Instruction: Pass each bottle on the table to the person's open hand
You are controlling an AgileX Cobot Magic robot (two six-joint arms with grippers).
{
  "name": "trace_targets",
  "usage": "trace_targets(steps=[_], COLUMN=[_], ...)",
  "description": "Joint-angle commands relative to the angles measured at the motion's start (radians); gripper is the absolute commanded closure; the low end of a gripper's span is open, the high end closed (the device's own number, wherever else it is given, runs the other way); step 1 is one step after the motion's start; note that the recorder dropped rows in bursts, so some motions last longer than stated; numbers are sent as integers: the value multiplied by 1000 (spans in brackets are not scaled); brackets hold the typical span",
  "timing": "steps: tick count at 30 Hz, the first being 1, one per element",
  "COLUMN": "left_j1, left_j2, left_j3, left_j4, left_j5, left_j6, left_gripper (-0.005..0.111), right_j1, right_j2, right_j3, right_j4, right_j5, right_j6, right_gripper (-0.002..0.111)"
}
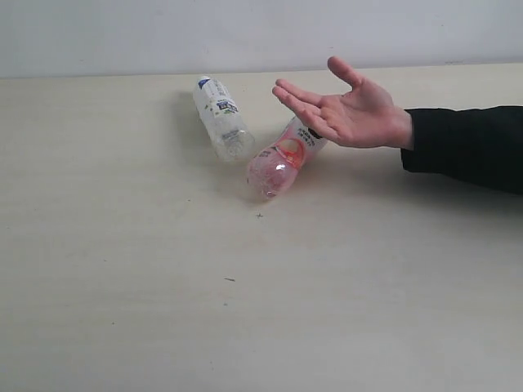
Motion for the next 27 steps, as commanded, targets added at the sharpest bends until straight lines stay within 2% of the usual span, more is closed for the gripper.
trace_targets(steps=[1, 5, 8, 11, 15, 24, 27], left_j1=[-13, -59, -103, -147, -226, -374, -412], left_j2=[203, 360, 456, 530, 618, 753, 797], left_j3=[-305, -480, -575, -630, -669, -679, -679], left_j4=[87, 73, 14, -132, -315, -370, -370], left_j5=[436, 725, 826, 827, 813, 751, 701], left_j6=[137, 217, 253, 343, 491, 495, 495], left_gripper=[107, 107, 107, 106, 91, 49, 38], right_j1=[-3, -3, -3, -3, -3, -3, -3], right_j2=[-5, -5, -5, -5, -5, -5, -5], right_j3=[5, 5, 5, 5, 5, 5, 5], right_j4=[-1, -1, -1, -1, -1, -2, -2], right_j5=[4, 4, 4, 4, 4, 4, 9], right_j6=[0, 0, 0, 0, 0, 0, 0], right_gripper=[108, 108, 108, 108, 108, 108, 108])
